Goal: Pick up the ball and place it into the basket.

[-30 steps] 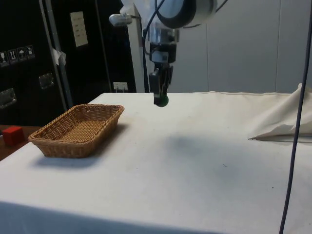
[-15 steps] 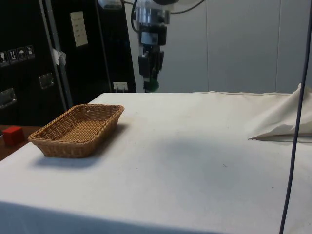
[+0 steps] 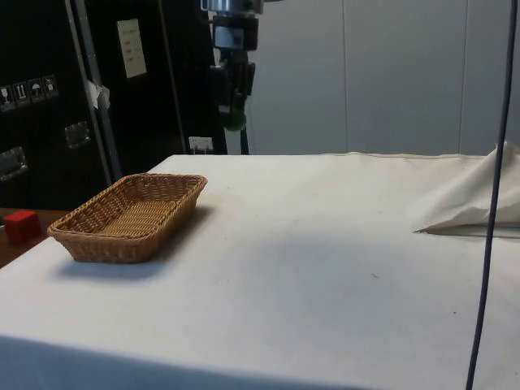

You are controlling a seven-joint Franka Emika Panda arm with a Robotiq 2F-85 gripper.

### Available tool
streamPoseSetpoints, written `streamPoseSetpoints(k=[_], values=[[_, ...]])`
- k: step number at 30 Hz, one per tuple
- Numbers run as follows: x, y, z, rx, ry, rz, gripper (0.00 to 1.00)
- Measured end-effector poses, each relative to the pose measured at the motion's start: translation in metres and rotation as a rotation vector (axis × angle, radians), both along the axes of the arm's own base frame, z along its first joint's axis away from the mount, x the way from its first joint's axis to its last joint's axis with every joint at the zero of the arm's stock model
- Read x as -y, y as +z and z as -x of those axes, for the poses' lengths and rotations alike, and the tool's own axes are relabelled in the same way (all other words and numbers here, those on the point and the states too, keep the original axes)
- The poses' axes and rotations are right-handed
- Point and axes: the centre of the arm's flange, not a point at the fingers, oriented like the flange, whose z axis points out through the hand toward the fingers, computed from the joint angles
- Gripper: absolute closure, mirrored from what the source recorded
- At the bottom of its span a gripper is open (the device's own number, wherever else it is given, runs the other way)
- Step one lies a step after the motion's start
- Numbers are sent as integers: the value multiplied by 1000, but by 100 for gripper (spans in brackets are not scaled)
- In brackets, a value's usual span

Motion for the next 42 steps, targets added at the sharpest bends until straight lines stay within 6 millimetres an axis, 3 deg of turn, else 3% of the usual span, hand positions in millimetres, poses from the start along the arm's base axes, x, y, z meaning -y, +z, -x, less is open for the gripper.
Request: streamPoseSetpoints(k=[12,23,42], values=[[-8,11,-40,-19,10,23,98],[-19,9,-75,-19,22,43,98],[-46,-35,-123,-24,57,76,98]])
